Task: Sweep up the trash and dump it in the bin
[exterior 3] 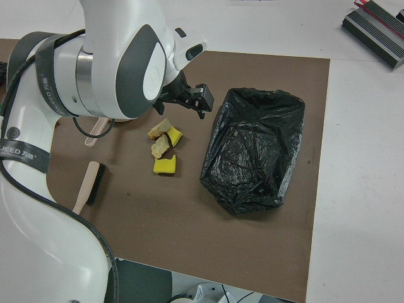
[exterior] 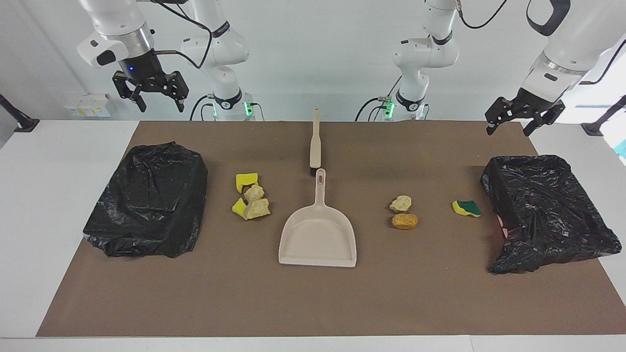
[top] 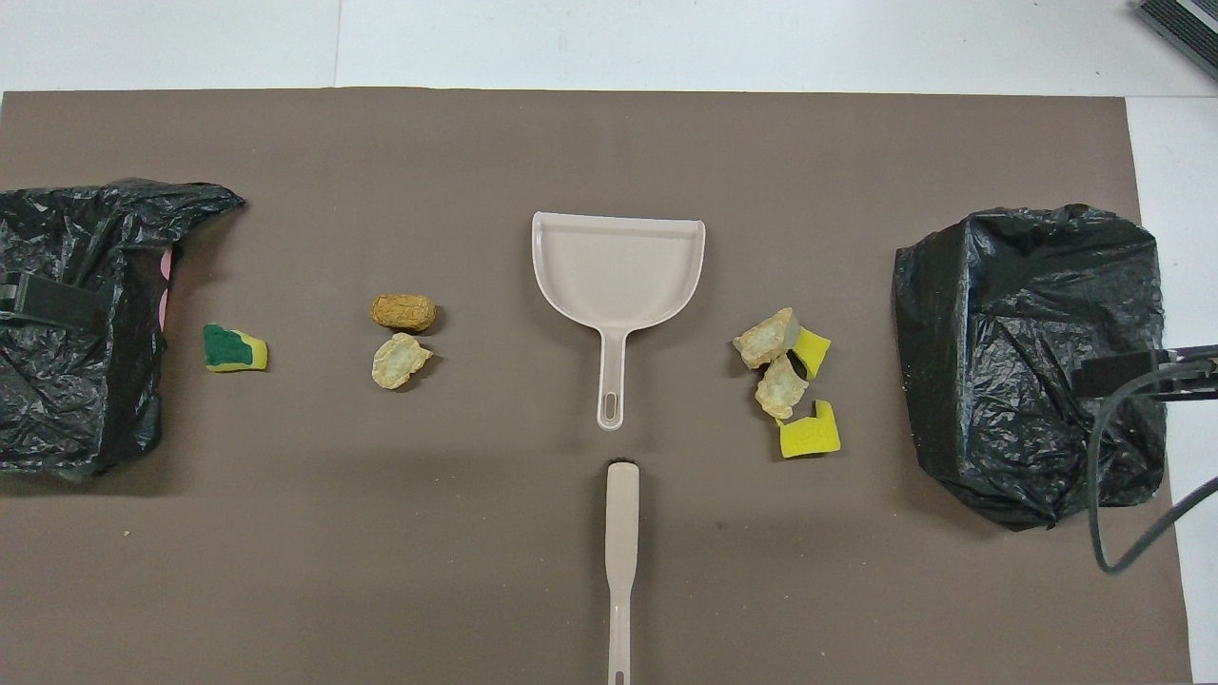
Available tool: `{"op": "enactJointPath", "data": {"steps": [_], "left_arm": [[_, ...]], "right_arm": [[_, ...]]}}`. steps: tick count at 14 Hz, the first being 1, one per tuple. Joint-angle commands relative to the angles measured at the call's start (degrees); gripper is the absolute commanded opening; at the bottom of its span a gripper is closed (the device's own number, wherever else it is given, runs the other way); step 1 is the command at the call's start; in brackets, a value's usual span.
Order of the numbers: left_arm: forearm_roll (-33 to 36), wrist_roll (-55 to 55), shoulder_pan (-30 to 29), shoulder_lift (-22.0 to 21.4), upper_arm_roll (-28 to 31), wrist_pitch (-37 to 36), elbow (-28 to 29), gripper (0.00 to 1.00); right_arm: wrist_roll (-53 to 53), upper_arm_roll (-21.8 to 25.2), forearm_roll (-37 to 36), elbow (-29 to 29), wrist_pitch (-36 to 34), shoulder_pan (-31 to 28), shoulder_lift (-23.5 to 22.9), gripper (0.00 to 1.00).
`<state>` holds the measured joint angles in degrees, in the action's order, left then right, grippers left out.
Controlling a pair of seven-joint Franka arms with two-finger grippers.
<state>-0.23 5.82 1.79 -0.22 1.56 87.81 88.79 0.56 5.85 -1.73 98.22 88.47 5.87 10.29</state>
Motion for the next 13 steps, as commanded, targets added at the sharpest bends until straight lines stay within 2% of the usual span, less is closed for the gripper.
{"op": "enactJointPath", "data": {"steps": [1,13], "left_arm": [[0.9,0.7,-0.3,-1.4,-0.2,0.3,1.4,1.0],[0.8,0.7,0.2,-1.5,-0.2,-0.4,1.4,1.0]], "right_arm": [[-1.6,0.0,0.3,-0.4,-0.7,-0.4,0.1,1.0],[-1.6,0.0,0.3,-0.4,-0.7,-0.4,0.1,1.0]]}}
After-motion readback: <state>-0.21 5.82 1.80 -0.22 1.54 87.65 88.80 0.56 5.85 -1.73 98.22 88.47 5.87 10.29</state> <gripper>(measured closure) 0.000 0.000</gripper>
